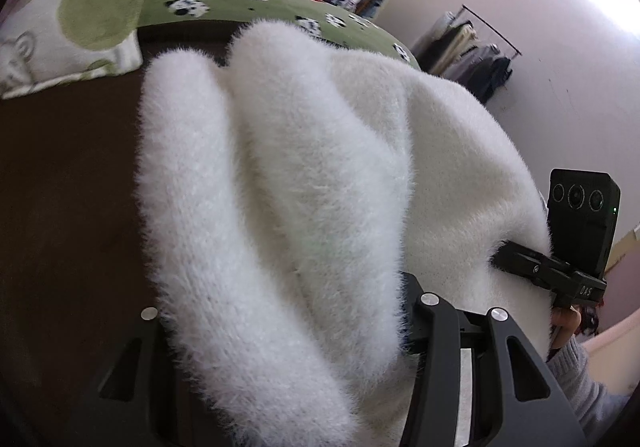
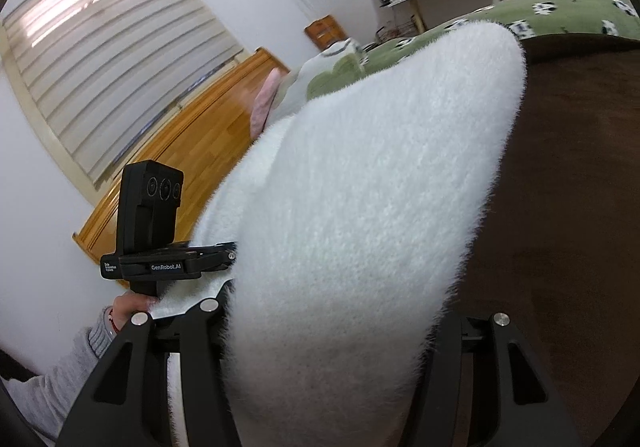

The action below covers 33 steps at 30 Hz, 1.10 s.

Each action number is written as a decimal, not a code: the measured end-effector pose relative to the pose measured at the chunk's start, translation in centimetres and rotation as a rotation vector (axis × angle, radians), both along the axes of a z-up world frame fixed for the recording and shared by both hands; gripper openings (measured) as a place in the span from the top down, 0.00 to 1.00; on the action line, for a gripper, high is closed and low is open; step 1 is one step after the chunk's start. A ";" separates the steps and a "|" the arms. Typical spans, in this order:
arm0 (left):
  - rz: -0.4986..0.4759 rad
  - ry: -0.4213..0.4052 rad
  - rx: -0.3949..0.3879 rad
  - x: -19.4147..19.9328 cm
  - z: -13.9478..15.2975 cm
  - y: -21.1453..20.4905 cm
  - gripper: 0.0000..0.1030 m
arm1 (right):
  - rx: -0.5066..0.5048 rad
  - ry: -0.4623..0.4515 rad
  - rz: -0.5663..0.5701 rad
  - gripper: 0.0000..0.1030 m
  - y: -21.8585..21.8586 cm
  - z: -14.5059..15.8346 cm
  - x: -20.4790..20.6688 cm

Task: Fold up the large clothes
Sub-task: 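Lift the folded cardigan with both grippers and carry it to the clothes stack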

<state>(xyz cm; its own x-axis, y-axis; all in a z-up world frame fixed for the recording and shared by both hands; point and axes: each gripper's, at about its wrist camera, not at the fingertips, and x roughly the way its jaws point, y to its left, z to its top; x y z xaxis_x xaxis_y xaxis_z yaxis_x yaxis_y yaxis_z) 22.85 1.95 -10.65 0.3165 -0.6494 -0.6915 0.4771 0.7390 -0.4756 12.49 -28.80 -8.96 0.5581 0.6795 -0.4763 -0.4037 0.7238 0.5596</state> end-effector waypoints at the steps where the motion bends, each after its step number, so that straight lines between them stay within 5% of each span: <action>1: -0.014 -0.003 0.005 0.1 0.3 -1.1 0.51 | 0.004 -0.002 -0.012 0.48 -0.8 0.1 -0.3; 7: -0.102 -0.015 0.016 0.8 1.6 -8.4 0.51 | 0.008 -0.014 -0.109 0.48 -8.6 1.2 -1.9; 25: -0.496 -0.033 -0.038 -0.4 3.9 -45.3 0.51 | -0.054 -0.009 -0.541 0.47 -41.0 3.7 -11.3; 33: -0.630 -0.053 -0.008 -1.9 4.0 -57.4 0.51 | -0.057 0.007 -0.670 0.47 -50.5 2.2 -14.1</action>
<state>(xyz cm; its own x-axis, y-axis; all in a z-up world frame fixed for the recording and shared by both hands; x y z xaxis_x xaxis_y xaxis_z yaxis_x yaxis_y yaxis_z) 20.97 -55.43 -6.70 -0.0946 -0.7273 -0.6798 0.8429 0.3049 -0.4434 -1.59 -79.32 -6.78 0.8474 0.1610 -0.5059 0.1466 0.8449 0.5144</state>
